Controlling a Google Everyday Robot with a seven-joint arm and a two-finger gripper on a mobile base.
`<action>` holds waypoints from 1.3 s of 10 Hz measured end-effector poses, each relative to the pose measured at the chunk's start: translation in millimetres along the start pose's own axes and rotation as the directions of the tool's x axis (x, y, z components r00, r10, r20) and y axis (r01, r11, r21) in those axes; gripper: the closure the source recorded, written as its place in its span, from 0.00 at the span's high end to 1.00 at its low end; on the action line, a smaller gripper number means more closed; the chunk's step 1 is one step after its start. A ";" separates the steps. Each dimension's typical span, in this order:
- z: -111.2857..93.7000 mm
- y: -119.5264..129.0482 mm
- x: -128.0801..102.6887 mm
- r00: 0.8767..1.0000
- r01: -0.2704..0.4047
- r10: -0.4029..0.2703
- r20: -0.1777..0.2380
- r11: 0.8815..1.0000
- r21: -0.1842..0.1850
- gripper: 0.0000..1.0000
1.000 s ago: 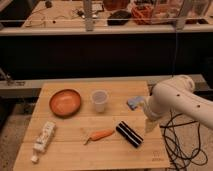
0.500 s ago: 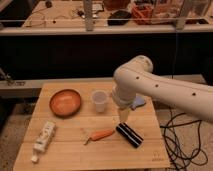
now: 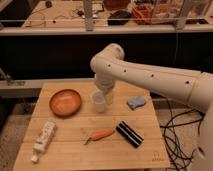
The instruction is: Move the arm in a circular motion
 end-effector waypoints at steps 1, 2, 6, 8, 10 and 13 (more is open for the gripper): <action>16.4 -8.1 16.4 1.000 -0.007 0.007 -0.010 1.000 -0.004 0.80; 25.7 -8.3 32.5 1.000 -0.018 0.018 -0.023 1.000 -0.006 0.80; 37.1 37.3 114.5 0.991 -0.108 0.108 -0.081 0.994 0.001 0.80; 35.4 69.4 152.6 0.981 -0.164 0.164 -0.107 0.986 0.009 0.80; 34.1 107.4 180.0 0.969 -0.214 0.213 -0.128 0.977 0.011 0.80; 24.6 184.5 183.7 0.942 -0.305 0.304 -0.145 0.952 0.015 0.80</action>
